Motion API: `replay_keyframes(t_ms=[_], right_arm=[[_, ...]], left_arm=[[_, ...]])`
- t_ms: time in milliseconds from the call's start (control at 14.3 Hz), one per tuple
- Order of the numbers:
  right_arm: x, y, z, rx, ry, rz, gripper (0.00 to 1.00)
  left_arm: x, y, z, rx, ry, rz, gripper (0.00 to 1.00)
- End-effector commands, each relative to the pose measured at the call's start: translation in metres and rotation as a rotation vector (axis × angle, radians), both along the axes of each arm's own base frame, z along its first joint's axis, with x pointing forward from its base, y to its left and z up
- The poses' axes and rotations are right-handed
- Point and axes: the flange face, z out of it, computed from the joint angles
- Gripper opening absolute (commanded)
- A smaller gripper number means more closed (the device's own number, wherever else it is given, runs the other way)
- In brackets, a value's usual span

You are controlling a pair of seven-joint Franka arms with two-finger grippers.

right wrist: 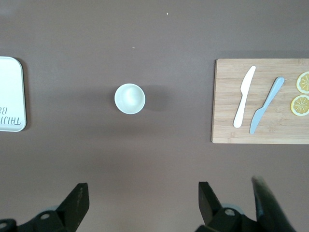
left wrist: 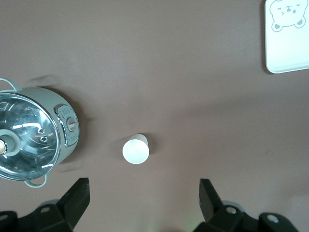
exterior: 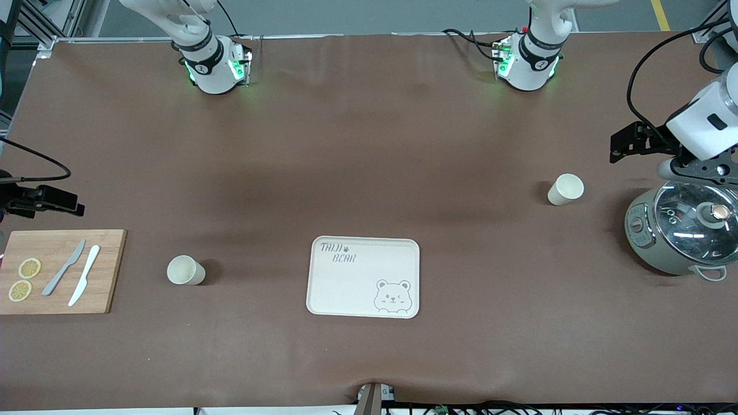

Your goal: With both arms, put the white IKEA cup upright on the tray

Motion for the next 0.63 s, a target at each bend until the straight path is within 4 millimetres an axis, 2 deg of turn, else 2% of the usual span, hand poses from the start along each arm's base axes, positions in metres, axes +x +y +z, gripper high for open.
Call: replay_keyframes(t_ms=[0,279,419,558], right_arm=[[-0.004,-0.001,0.002,-0.015,0.008,-0.01,1.0],[-0.004,0.0,0.002,-0.015,0.006,-0.008,1.0],[-0.004,0.0,0.001,-0.013,0.008,-0.008,1.0],[-0.004,0.0,0.001,-0.013,0.009,-0.01,1.0]], left_arm=[[0.002,0.003,0.004,0.0,-0.002,0.001,1.0],[0.001,0.005,0.005,-0.019,-0.001,-0.021,1.0],[0.002,0.003,0.0,-0.016,0.007,-0.012,1.0],[0.005,0.005,-0.016,-0.017,0.008,-0.009,1.0]])
